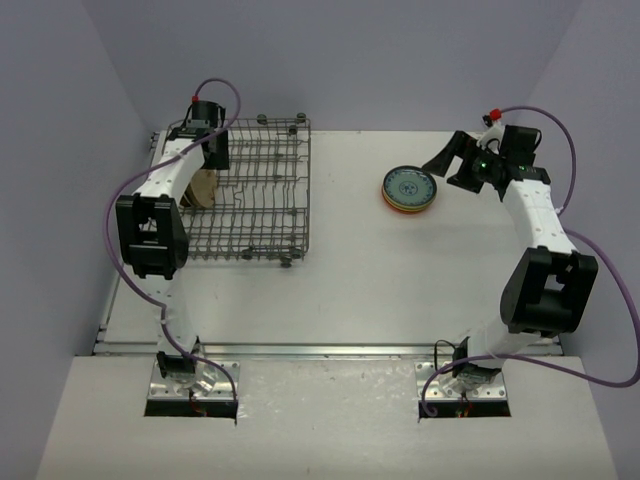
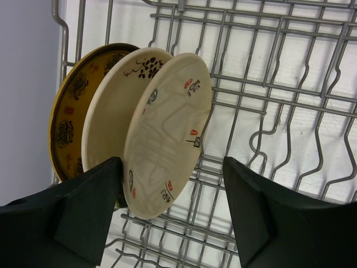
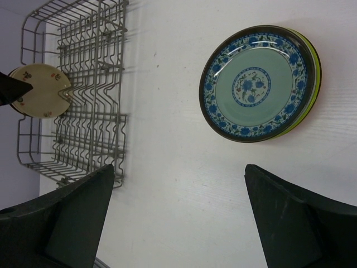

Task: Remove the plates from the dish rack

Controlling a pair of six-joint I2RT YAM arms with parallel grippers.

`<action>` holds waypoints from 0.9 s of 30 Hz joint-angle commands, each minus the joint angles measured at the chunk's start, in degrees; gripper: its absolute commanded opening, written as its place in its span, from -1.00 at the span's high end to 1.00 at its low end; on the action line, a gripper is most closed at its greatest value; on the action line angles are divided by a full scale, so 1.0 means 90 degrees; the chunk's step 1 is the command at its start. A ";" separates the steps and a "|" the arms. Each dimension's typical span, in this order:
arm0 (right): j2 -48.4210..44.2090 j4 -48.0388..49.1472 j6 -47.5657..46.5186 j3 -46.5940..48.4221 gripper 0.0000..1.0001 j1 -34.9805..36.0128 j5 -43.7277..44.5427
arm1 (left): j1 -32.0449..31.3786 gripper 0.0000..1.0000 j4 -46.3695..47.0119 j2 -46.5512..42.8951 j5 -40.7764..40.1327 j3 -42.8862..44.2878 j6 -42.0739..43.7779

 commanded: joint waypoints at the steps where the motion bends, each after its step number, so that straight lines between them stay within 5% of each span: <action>1: -0.0225 0.0158 0.0075 -0.0016 -0.98 -0.0006 -0.0155 | 0.0072 -0.38 0.0146 0.0051 0.0447 0.0275 0.0308; 27: -0.0257 0.0216 0.0168 -0.0074 -0.98 -0.0005 -0.0278 | 0.0319 -0.05 0.0086 0.0462 0.1045 0.0121 0.0340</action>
